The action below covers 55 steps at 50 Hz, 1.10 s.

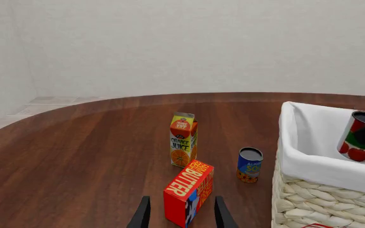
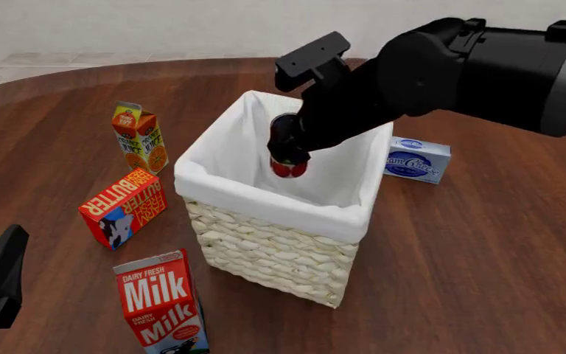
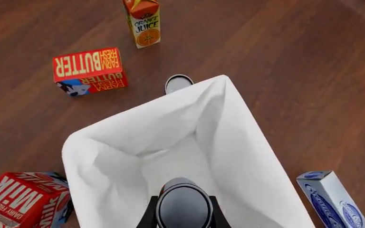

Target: Pick up the tomato sauce, and put it in the basket.

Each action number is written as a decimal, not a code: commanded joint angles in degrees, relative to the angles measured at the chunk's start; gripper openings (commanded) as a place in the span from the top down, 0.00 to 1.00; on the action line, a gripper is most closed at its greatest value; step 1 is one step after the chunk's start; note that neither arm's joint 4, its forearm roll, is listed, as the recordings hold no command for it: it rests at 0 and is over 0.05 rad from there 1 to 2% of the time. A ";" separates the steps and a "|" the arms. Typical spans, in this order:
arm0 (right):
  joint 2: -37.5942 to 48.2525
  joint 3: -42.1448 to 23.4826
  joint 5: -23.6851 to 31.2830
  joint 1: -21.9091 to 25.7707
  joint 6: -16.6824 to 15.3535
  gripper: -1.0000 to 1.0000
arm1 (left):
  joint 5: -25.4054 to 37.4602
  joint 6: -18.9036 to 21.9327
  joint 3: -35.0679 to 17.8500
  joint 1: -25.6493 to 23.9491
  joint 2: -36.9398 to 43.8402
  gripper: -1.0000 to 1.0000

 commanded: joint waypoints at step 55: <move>5.70 -0.06 -1.40 -0.64 1.35 1.00 | 0.00 0.00 0.00 0.00 -0.01 0.00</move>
